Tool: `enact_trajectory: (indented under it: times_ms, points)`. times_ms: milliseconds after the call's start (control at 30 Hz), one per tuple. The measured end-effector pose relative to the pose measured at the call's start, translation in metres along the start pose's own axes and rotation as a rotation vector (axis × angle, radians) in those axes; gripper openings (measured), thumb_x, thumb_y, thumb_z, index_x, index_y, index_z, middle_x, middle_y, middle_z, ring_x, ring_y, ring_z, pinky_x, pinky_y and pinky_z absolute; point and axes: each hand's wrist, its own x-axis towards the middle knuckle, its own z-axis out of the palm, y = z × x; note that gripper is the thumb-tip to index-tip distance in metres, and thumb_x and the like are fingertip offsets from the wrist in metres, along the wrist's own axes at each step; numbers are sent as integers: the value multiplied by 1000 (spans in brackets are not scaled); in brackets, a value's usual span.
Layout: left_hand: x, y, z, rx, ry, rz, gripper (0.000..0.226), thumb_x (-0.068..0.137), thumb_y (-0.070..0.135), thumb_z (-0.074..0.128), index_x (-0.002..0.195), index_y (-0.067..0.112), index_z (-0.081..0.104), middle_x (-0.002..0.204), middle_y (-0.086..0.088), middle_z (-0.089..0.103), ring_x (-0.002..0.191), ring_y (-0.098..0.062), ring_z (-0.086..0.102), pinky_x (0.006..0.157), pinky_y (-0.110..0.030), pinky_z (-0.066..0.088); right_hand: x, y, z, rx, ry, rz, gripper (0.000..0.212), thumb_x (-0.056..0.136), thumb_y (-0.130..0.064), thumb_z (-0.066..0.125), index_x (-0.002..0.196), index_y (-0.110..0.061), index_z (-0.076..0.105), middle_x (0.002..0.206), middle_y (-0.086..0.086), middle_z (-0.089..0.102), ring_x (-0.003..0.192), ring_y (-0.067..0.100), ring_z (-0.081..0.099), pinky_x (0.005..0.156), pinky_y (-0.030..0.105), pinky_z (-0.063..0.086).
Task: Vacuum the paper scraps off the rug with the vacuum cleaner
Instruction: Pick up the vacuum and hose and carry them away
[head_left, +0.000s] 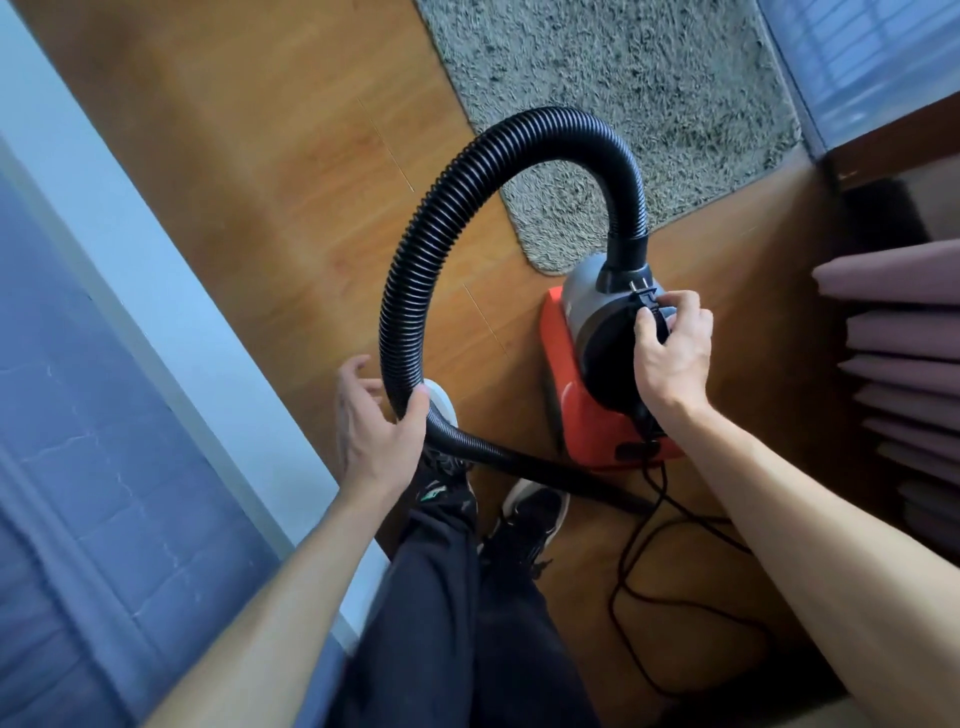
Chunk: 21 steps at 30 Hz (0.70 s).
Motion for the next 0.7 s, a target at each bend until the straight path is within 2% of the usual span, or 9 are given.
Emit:
enact_trajectory:
  times_ms: [67,133,233,333,467,567,633,700]
  points:
    - [4,3,8,6,-108,3,37,93,20,63,122,17,41,93,11,54,94,-21,58,84,-32,44,-1,2,-1,-3,-7,-24,26,98,-25,50,118,-9,52,114,13,47,94,16,48,88,22,36]
    - [8,5,14,31,-142,32,30,96,17,59,121,14,42,90,11,53,90,-19,56,81,-29,42,-3,5,-3,-4,-11,-56,27,97,-26,51,118,-10,53,114,13,48,93,13,47,85,16,32]
    - [15,4,19,-17,-124,12,31,96,22,62,121,15,45,95,12,57,88,-12,57,81,-25,44,-7,12,-3,-19,-28,-113,32,94,-28,58,122,-11,52,116,10,49,95,10,47,90,18,35]
    - [20,3,23,-76,-114,-30,28,96,25,63,120,15,52,106,6,61,87,-5,58,73,-10,40,-14,22,-2,-46,-49,-143,41,94,-27,59,133,-18,48,117,8,50,104,18,52,94,21,35]
    - [22,-5,27,-125,-170,-59,25,99,30,57,121,20,49,105,9,60,90,3,58,81,-23,41,-23,29,-2,-34,-101,-121,50,97,-31,53,143,-34,37,126,6,55,115,20,53,97,26,38]
    - [23,-13,31,-98,-253,4,26,99,25,56,121,23,42,101,14,56,91,6,55,85,-25,41,-23,25,-5,-1,-145,-72,46,99,-34,50,141,-38,34,114,4,63,102,24,60,93,35,46]
    - [24,-12,33,-60,-316,58,34,98,18,59,123,25,38,101,17,53,94,-1,56,91,-27,42,-21,23,-6,16,-154,-78,44,99,-33,50,140,-35,36,104,-1,58,94,21,58,90,33,46]
    - [24,-10,31,-38,-335,91,41,97,11,59,130,21,36,102,20,51,99,-11,55,96,-31,43,-21,21,-5,29,-140,-87,43,99,-30,51,140,-32,37,103,-4,56,92,16,55,89,31,45]
